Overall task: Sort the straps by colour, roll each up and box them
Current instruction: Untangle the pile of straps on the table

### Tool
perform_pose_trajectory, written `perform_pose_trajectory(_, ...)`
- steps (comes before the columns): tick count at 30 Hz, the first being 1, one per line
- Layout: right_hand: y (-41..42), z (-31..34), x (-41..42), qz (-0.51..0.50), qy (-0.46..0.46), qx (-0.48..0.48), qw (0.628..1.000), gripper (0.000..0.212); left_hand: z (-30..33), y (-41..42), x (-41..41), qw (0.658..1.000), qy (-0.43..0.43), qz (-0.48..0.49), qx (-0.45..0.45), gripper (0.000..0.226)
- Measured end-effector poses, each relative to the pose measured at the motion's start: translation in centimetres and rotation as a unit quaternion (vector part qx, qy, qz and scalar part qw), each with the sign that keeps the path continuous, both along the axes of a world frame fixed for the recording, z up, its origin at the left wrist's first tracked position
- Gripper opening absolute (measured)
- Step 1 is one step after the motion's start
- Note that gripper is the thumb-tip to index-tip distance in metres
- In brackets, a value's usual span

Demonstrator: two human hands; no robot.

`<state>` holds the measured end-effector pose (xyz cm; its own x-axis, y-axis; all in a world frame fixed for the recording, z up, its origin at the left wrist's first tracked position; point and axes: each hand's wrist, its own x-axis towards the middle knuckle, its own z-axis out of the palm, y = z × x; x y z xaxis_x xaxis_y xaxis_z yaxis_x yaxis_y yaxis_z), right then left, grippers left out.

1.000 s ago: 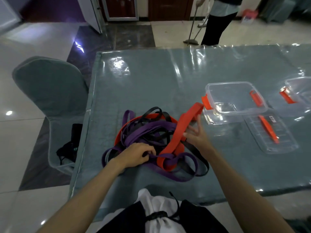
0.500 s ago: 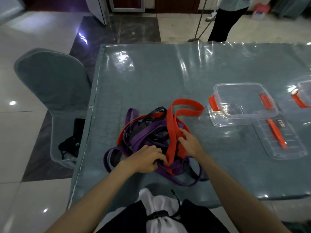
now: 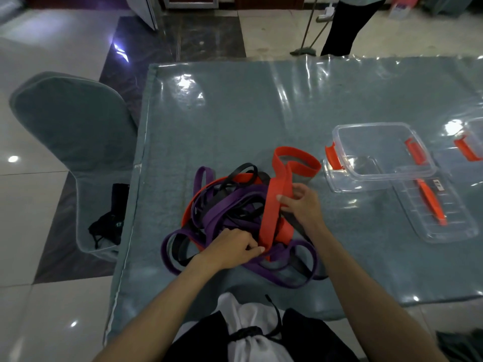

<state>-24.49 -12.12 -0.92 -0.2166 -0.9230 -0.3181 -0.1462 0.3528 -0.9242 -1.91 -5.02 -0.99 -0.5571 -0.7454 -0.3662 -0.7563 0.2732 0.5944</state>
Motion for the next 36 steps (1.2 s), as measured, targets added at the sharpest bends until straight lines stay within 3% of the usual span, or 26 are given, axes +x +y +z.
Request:
perform_pose_trajectory(5,-1.1,2.2,0.8,-0.024,-0.05,-0.042,0.998,0.039,1.4,-0.5,0.7,0.996,0.031,0.0,0.088,0.037)
perform_pose_trajectory(10,-1.5,2.9,0.9,-0.082,-0.075,-0.055,0.992,0.032,2.6,-0.6,1.3,0.99,-0.021,-0.036,0.135,0.032)
perform_pose_trajectory(15,-0.5,3.5,1.2,-0.087,-0.137,-0.044,0.986,0.03,2.1,-0.4,0.6,0.998,-0.056,0.015,0.036,0.051)
perform_pose_trajectory(17,-0.2,4.1,1.5,-0.094,-0.167,-0.057,0.98,0.03,2.0,-0.5,-0.7,0.998,-0.005,0.057,0.011,0.069)
perform_pose_trajectory(21,0.0,5.8,2.1,-0.105,-0.209,-0.073,0.969,0.032,2.5,-1.1,-4.1,0.982,0.052,0.172,-0.054,0.077)
perform_pose_trajectory(23,0.1,6.7,2.3,-0.094,-0.223,-0.076,0.967,0.032,2.5,-1.6,-5.5,0.963,0.123,0.235,-0.055,0.074)
perform_pose_trajectory(27,0.5,7.5,1.9,-0.03,-0.252,-0.057,0.966,0.027,2.2,-3.5,-7.2,0.905,0.298,0.299,0.056,0.045)
perform_pose_trajectory(31,1.5,7.0,-0.5,0.078,-0.261,-0.004,0.962,0.031,2.2,-3.9,-7.0,0.792,0.432,0.414,0.122,0.021)
perform_pose_trajectory(33,2.4,6.1,-1.9,0.095,-0.217,0.026,0.971,0.04,2.3,-4.0,-6.7,0.772,0.449,0.424,0.148,0.025)
perform_pose_trajectory(36,3.5,4.9,-2.7,0.123,-0.265,0.049,0.955,0.041,2.8,-4.3,-6.7,0.785,0.448,0.387,0.182,0.032)
